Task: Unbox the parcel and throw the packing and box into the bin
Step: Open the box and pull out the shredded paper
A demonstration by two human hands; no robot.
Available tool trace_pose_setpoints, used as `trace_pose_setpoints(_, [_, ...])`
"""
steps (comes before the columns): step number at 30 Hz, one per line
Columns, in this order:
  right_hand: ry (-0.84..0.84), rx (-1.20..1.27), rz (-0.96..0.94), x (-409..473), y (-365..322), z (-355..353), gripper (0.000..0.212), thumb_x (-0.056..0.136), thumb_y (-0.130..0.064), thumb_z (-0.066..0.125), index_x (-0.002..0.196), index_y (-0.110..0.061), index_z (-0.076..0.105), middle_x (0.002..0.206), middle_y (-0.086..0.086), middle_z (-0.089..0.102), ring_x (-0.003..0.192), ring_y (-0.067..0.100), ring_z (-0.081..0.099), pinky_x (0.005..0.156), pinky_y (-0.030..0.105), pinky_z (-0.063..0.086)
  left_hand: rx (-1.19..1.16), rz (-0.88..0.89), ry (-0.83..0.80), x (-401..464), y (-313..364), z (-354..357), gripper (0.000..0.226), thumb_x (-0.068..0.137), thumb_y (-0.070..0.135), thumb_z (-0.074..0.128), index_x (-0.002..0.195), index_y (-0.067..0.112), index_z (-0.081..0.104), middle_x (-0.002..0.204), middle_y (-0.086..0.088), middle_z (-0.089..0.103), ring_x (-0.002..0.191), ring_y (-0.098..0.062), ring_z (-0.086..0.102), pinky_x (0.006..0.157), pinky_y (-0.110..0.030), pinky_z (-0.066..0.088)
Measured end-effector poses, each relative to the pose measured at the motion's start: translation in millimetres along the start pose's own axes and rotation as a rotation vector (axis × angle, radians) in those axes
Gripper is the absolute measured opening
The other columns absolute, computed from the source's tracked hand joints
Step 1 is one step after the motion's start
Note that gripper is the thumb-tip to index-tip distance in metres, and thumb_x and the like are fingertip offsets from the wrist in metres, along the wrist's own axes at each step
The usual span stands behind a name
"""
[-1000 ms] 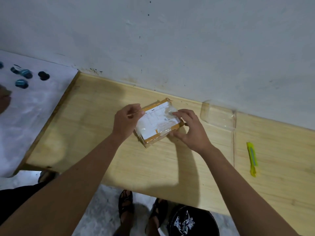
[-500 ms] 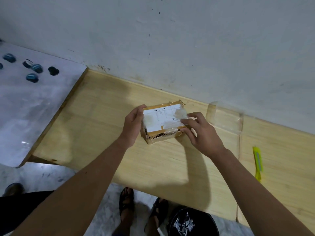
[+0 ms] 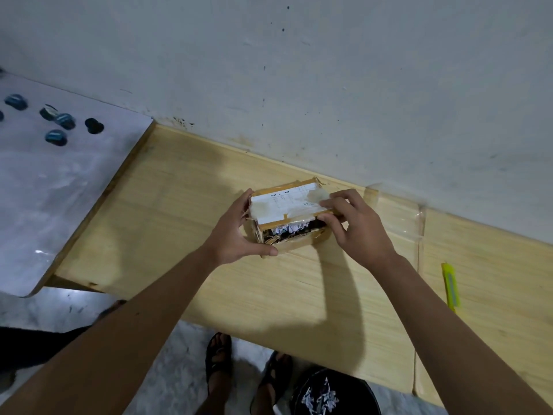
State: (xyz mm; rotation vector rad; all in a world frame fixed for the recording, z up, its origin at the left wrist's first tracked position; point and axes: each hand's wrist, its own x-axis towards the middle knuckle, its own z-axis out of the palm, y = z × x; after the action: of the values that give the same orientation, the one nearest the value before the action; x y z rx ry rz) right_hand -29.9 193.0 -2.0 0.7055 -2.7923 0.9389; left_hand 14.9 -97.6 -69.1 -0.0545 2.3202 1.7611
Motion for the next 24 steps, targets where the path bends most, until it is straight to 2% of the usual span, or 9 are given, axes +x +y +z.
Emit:
trace_pose_setpoints(4, [0.097, 0.005, -0.024, 19, -7, -2, 0.016, 0.102, -0.026, 0.064, 0.109, -0.014, 0.071, 0.109, 0.001, 0.059, 0.096, 0.021, 0.063, 0.084, 0.042, 0.056, 0.044, 0.024, -0.006, -1, -1, 0, 0.143, 0.043, 0.04, 0.108, 0.162, 0.033, 0.03, 0.16, 0.012, 0.046, 0.146, 0.0, 0.045, 0.12, -0.022, 0.037])
trace_pose_setpoints(8, [0.127, 0.006, -0.06, 49, -4, -3, 0.012, 0.104, -0.02, 0.061, 0.112, -0.013, 0.068, 0.108, 0.001, 0.06, 0.092, 0.023, 0.064, 0.082, 0.044, 0.056, 0.073, 0.058, 0.002, -2, 1, 0, 0.122, 0.047, 0.025, 0.107, 0.141, 0.058, 0.035, 0.139, 0.05, 0.046, 0.133, 0.025, 0.042, 0.107, -0.003, 0.035])
trace_pose_setpoints(10, [0.145, 0.033, -0.048, 61, -1, -2, 0.015, 0.102, -0.017, 0.063, 0.117, -0.013, 0.064, 0.11, 0.001, 0.062, 0.09, 0.021, 0.065, 0.081, 0.042, 0.058, 0.063, 0.056, -0.008, -2, 2, 0, 0.13, 0.046, 0.031, 0.108, 0.15, 0.055, 0.033, 0.148, 0.038, 0.048, 0.141, 0.015, 0.041, 0.114, -0.013, 0.036])
trace_pose_setpoints(12, [0.152, 0.099, -0.006, 73, -2, -2, 0.023, 0.1, -0.016, 0.065, 0.122, -0.014, 0.061, 0.109, 0.0, 0.065, 0.09, 0.017, 0.067, 0.083, 0.037, 0.06, 0.035, 0.044, -0.015, -2, 2, -1, 0.14, 0.045, 0.037, 0.108, 0.161, 0.037, 0.029, 0.158, 0.021, 0.047, 0.148, 0.004, 0.04, 0.121, -0.027, 0.034])
trace_pose_setpoints(14, [0.15, 0.155, 0.074, 89, -2, -1, 0.031, 0.097, -0.016, 0.069, 0.126, -0.015, 0.058, 0.102, -0.002, 0.067, 0.087, 0.012, 0.067, 0.084, 0.03, 0.06, 0.044, 0.035, -0.027, -1, 3, -2, 0.144, 0.045, 0.038, 0.108, 0.163, 0.028, 0.027, 0.16, 0.019, 0.045, 0.149, 0.004, 0.038, 0.123, -0.029, 0.032])
trace_pose_setpoints(18, [0.084, 0.205, 0.259, 112, 7, 3, 0.035, 0.094, -0.02, 0.073, 0.126, -0.015, 0.058, 0.09, -0.009, 0.066, 0.08, 0.014, 0.067, 0.077, 0.027, 0.056, 0.106, 0.032, -0.06, -1, 3, -6, 0.143, 0.044, 0.045, 0.107, 0.16, 0.038, 0.024, 0.154, 0.037, 0.035, 0.146, 0.015, 0.033, 0.124, -0.022, 0.029])
trace_pose_setpoints(20, [0.041, 0.204, 0.327, 115, 15, 5, 0.034, 0.094, -0.022, 0.074, 0.125, -0.016, 0.062, 0.093, -0.006, 0.068, 0.078, 0.006, 0.067, 0.071, 0.018, 0.053, 0.133, 0.016, -0.088, 0, 2, -8, 0.148, 0.042, 0.055, 0.105, 0.163, 0.035, 0.022, 0.163, 0.024, 0.035, 0.152, 0.003, 0.032, 0.128, -0.033, 0.029])
trace_pose_setpoints(22, [0.004, 0.187, 0.369, 114, 26, 7, 0.036, 0.093, -0.024, 0.075, 0.127, -0.015, 0.065, 0.102, 0.0, 0.07, 0.08, 0.01, 0.07, 0.068, 0.011, 0.05, 0.158, 0.012, -0.107, 1, 2, -9, 0.152, 0.041, 0.06, 0.103, 0.165, 0.034, 0.019, 0.168, 0.013, 0.035, 0.155, -0.005, 0.032, 0.129, -0.041, 0.03])
trace_pose_setpoints(24, [-0.028, 0.172, 0.403, 112, 36, 8, 0.04, 0.093, -0.025, 0.076, 0.13, -0.015, 0.066, 0.109, 0.001, 0.071, 0.086, 0.017, 0.073, 0.071, 0.013, 0.049, 0.182, 0.014, -0.12, 3, 2, -10, 0.151, 0.041, 0.061, 0.103, 0.164, 0.037, 0.019, 0.167, 0.013, 0.036, 0.155, -0.006, 0.033, 0.128, -0.045, 0.032])
